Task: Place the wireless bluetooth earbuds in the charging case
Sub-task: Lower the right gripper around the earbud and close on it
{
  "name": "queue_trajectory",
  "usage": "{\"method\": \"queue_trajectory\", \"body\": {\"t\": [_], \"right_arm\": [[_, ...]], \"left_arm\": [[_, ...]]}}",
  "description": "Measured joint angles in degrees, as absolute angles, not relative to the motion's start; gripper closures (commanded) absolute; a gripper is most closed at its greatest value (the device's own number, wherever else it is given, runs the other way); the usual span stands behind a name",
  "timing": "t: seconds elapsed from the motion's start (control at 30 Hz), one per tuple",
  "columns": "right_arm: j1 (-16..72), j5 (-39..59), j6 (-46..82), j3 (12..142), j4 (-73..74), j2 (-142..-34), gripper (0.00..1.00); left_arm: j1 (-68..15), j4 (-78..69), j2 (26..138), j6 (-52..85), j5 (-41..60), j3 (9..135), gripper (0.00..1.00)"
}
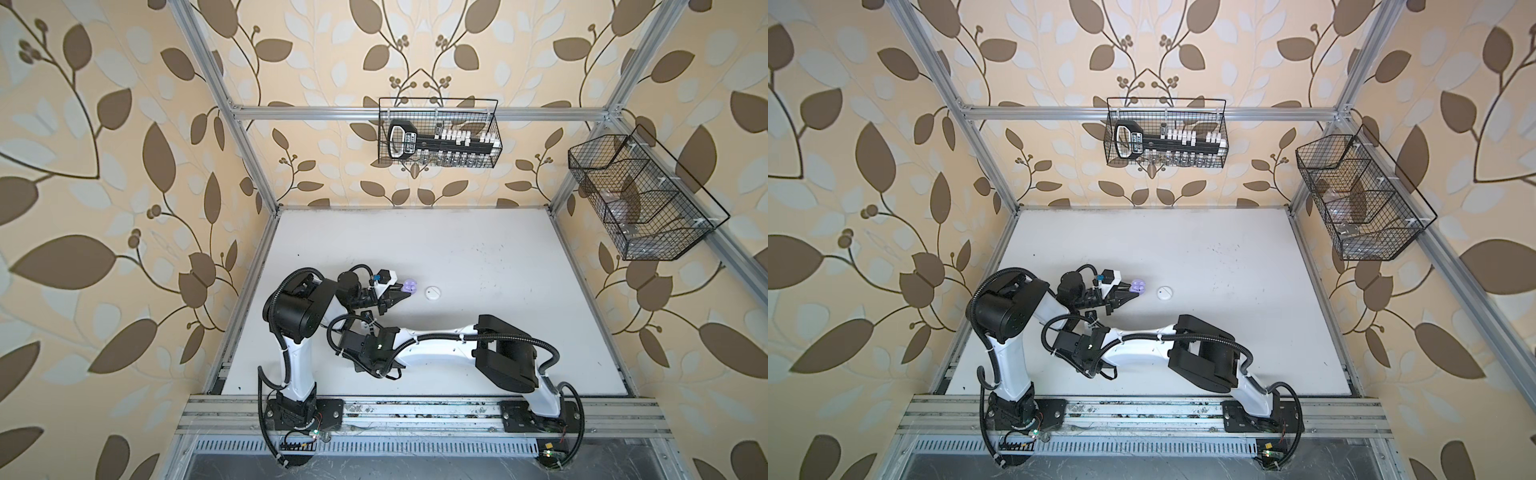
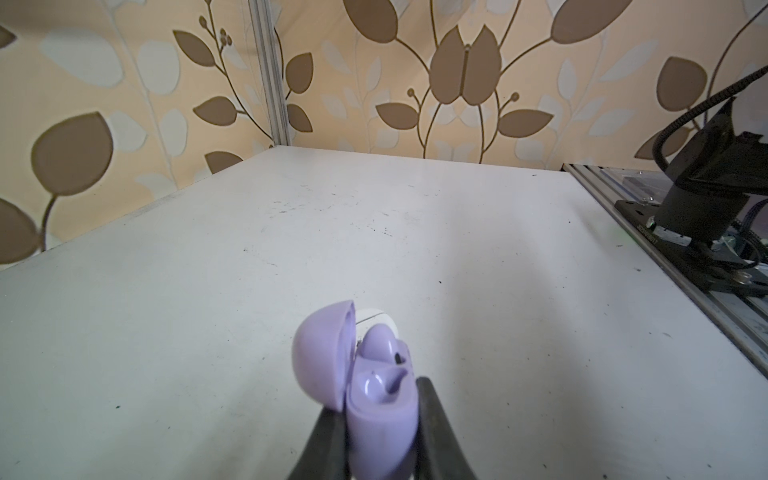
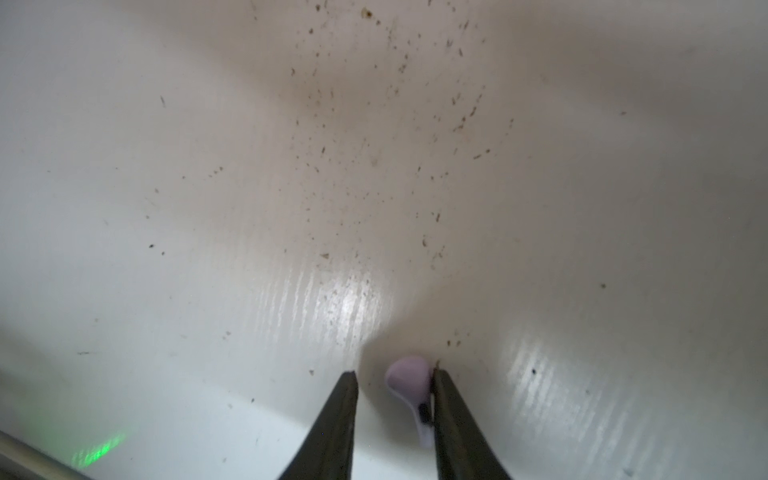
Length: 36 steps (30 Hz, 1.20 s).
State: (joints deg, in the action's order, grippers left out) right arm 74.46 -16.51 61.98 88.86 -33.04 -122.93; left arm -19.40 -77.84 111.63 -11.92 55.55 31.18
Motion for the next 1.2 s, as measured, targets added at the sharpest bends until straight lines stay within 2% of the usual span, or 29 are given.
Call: {"method": "queue_trajectory", "body": {"t": [1.2], "right_arm": [[75.4, -20.4, 58.2, 98.6, -44.4, -128.1, 0.71]], "left_arm": [[-18.7, -77.8, 111.6, -11.9, 54.5, 31.2, 0.88]]}}
